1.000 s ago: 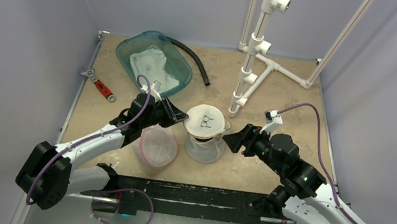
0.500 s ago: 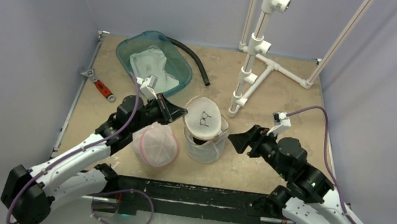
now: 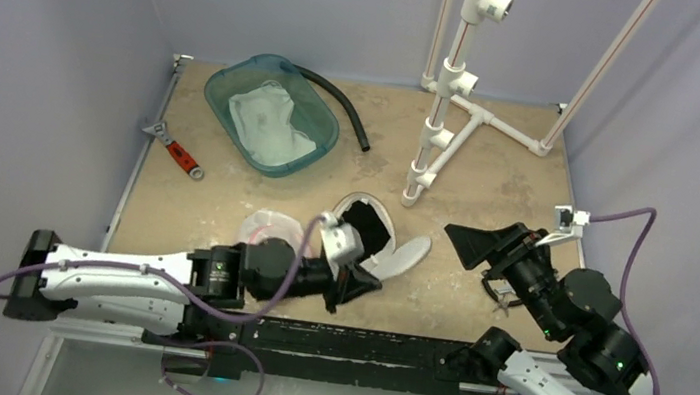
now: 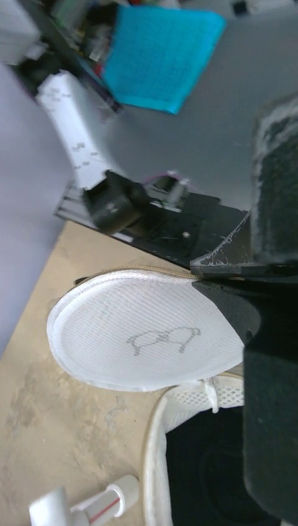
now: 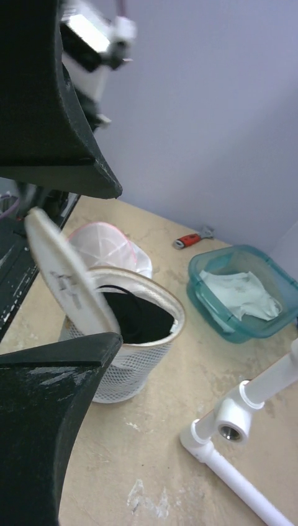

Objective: Unzip the laundry bag and remove the bra
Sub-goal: Open the laundry bag at the center of the board.

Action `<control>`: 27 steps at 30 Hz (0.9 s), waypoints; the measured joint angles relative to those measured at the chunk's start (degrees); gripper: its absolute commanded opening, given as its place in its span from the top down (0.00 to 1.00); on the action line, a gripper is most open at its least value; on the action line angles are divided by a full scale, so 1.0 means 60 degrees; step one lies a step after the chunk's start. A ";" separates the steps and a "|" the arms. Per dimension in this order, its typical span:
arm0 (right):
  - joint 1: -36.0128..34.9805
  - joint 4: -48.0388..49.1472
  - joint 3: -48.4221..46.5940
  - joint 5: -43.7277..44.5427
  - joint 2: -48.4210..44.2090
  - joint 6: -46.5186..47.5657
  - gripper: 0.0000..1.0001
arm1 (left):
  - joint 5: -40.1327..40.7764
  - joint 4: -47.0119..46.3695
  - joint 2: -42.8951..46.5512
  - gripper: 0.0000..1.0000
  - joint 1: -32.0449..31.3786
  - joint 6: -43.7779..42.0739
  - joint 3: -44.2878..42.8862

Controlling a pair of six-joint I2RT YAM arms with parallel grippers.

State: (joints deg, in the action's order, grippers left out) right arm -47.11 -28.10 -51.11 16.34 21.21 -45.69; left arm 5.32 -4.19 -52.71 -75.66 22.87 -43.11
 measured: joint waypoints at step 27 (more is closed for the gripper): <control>0.0007 0.0688 0.2707 -0.1115 0.1993 -0.0157 0.24 | 0.5289 0.2659 -0.1326 0.29 0.0597 0.1923 -0.1366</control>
State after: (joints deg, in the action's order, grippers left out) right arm -47.07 -23.97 -34.87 9.65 33.17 -46.63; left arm 37.06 11.77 -60.66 -72.07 34.41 -51.31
